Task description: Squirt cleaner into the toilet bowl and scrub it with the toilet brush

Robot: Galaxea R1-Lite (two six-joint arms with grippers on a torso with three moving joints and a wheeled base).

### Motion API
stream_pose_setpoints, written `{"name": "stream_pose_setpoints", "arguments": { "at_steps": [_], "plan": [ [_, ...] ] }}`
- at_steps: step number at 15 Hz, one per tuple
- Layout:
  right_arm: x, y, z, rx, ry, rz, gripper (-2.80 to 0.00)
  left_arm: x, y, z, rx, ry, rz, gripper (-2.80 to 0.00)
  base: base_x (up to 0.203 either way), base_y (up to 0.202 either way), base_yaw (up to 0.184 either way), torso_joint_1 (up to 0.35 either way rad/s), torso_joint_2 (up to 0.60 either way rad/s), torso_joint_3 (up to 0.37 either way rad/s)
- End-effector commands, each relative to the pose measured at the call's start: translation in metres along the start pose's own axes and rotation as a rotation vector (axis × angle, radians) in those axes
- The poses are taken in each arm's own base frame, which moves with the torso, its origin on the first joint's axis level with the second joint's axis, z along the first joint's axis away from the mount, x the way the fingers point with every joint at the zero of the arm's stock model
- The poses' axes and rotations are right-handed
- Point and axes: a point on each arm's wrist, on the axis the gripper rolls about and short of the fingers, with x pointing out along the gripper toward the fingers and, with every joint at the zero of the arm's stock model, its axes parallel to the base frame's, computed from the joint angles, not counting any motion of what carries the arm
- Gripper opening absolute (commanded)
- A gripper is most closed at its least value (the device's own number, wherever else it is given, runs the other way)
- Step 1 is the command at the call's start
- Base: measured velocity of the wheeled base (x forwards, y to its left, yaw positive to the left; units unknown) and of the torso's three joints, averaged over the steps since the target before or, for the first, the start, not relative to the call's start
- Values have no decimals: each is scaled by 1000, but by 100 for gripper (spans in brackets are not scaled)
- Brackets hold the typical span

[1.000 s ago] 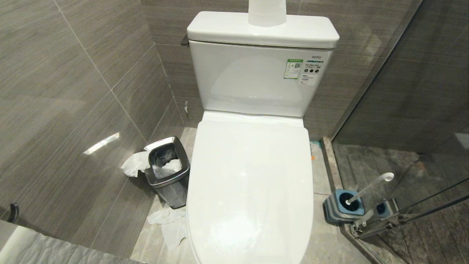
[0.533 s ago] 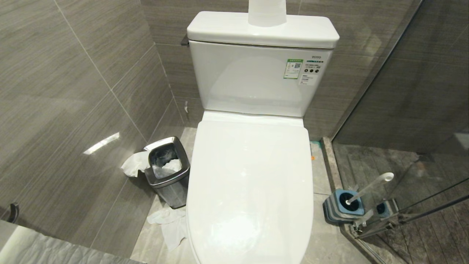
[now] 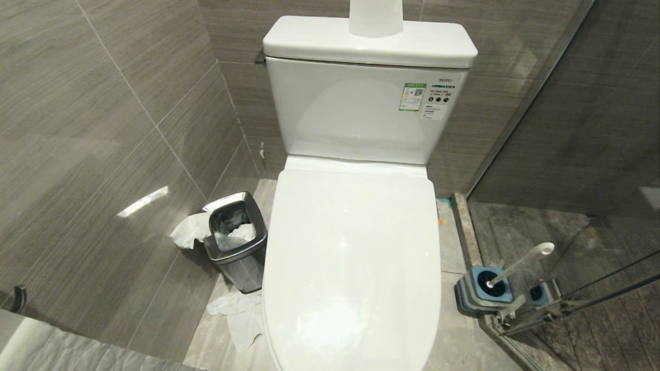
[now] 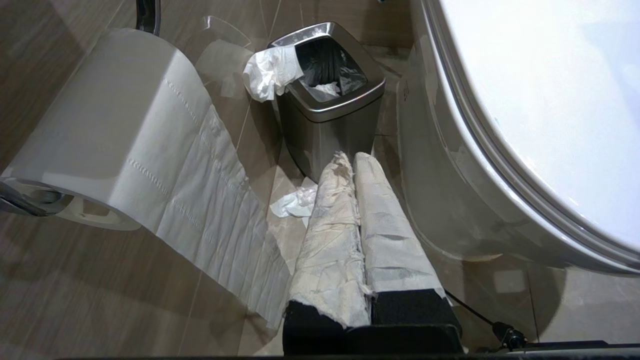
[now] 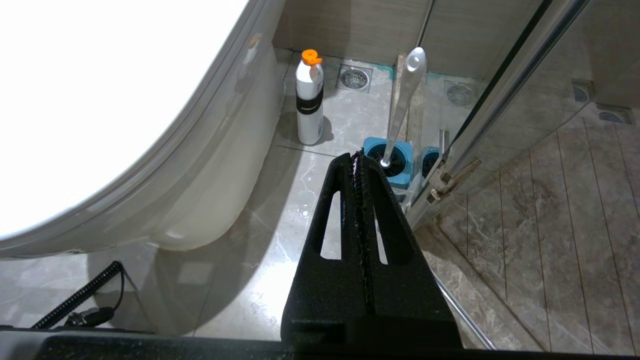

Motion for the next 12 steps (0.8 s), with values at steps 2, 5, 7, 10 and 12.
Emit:
{"name": "stream_pose_setpoints", "arguments": {
  "at_steps": [2, 5, 7, 10, 12],
  "plan": [
    [0, 0, 0, 0, 1, 0, -280, 0, 0, 0, 0, 1, 0, -280, 0, 0, 0, 0, 0, 0],
    [0, 0, 0, 0, 1, 0, -280, 0, 0, 0, 0, 1, 0, -280, 0, 0, 0, 0, 0, 0],
    [0, 0, 0, 0, 1, 0, -280, 0, 0, 0, 0, 1, 0, -280, 0, 0, 0, 0, 0, 0],
    [0, 0, 0, 0, 1, 0, -280, 0, 0, 0, 0, 0, 0, -280, 0, 0, 0, 0, 0, 0],
    [0, 0, 0, 0, 1, 0, -280, 0, 0, 0, 0, 1, 0, -280, 0, 0, 0, 0, 0, 0]
  ]
}}
